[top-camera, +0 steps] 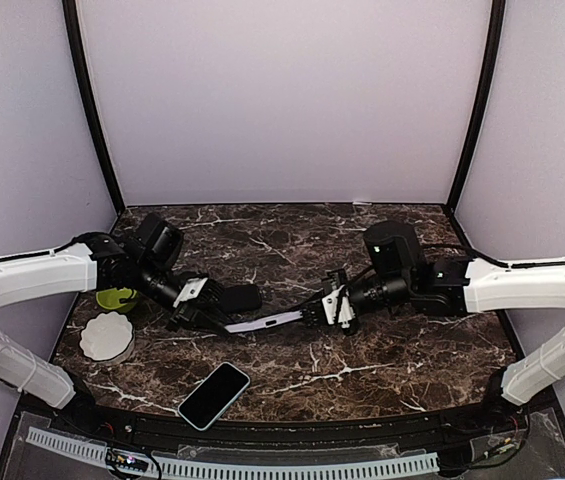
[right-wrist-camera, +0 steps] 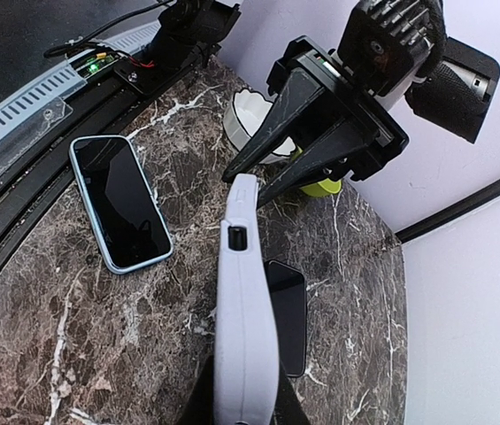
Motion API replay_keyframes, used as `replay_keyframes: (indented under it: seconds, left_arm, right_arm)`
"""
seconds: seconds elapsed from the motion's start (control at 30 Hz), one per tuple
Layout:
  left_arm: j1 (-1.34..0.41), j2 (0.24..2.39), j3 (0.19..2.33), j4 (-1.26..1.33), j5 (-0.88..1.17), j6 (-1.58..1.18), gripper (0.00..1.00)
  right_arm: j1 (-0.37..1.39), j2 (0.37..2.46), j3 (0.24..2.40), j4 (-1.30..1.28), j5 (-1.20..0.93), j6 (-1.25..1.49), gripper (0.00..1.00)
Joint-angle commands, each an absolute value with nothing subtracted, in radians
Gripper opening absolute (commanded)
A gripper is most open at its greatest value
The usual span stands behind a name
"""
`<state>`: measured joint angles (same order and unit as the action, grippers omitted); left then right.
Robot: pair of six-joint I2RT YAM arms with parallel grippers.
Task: Take the phone out of the phone case
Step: Remove the top left corner of the phone case.
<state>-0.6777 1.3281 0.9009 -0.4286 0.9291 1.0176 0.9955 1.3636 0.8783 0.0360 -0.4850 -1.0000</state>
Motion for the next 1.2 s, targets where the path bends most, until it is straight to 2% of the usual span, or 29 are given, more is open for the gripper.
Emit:
replay_keyframes:
  seconds: [0.0,0.3,1.17]
  left_arm:
    - [-0.718,1.338,0.937,-0.476,1.046,1.031,0.05]
    - [-0.723,1.335,0.930,-0.501,1.036,1.054,0.00]
    - [-0.763,1.347,0.934,-0.572,1.001,1.088,0.00]
  right_arm:
    - [1.031,1.345,0.896,0.270,-0.442,-1.095,0.00]
    - [1.051,1.334,0.876,0.281,-0.439,-1.094,0.00]
    - [1.123,1.327,0.879,0.228,-0.365,-1.168,0.00]
